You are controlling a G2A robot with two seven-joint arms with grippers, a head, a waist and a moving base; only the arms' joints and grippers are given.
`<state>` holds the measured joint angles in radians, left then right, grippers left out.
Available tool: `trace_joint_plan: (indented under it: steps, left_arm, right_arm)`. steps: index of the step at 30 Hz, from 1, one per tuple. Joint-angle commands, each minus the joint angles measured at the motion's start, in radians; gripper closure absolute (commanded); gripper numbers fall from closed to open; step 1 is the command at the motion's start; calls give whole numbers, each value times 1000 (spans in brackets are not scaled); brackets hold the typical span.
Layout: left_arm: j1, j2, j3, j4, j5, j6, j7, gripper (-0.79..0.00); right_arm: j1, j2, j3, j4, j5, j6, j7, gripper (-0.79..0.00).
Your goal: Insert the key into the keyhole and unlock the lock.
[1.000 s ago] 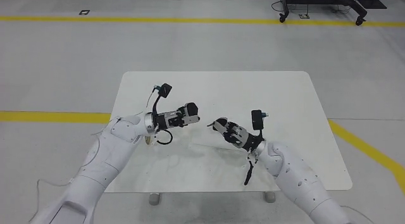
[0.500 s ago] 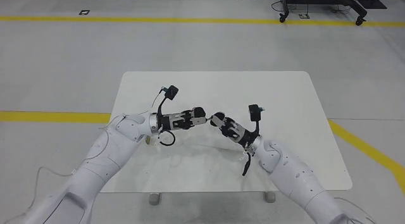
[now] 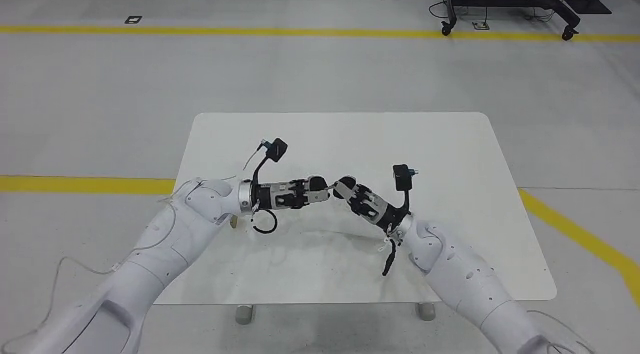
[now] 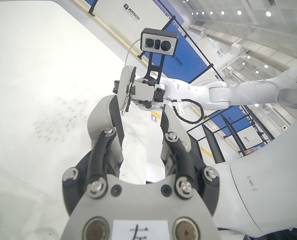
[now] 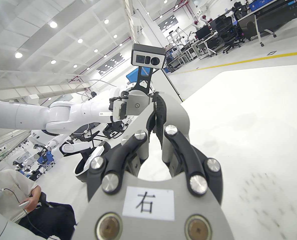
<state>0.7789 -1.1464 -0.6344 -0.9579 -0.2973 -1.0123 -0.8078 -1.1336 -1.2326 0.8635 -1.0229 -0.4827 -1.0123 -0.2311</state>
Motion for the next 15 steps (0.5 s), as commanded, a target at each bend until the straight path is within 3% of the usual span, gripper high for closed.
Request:
trace_joint_plan:
  steps: [1,4,11,13,14,15]
  left_arm:
    - [-3,0,6,3,-2,0,0,-129]
    - [-8,0,17,8,-7,0,0,0]
    - [-21,0,38,23,-21,0,0,0]
    - [-24,0,41,28,-25,0,0,0]
    - [-26,0,40,30,-28,0,0,0]
    - [-26,0,39,31,-31,0,0,0]
  right_arm:
    - [0,0,0,0,-2,0,-1,0]
    - [-1,-1,-2,0,0,0,-1,0]
    - [2,-4,-14,3,13,0,6,0]
    - [3,-4,-16,4,16,0,7,-179]
    - [4,-4,-17,5,19,0,8,-363]
    - [4,-4,-16,6,20,0,7,-745]
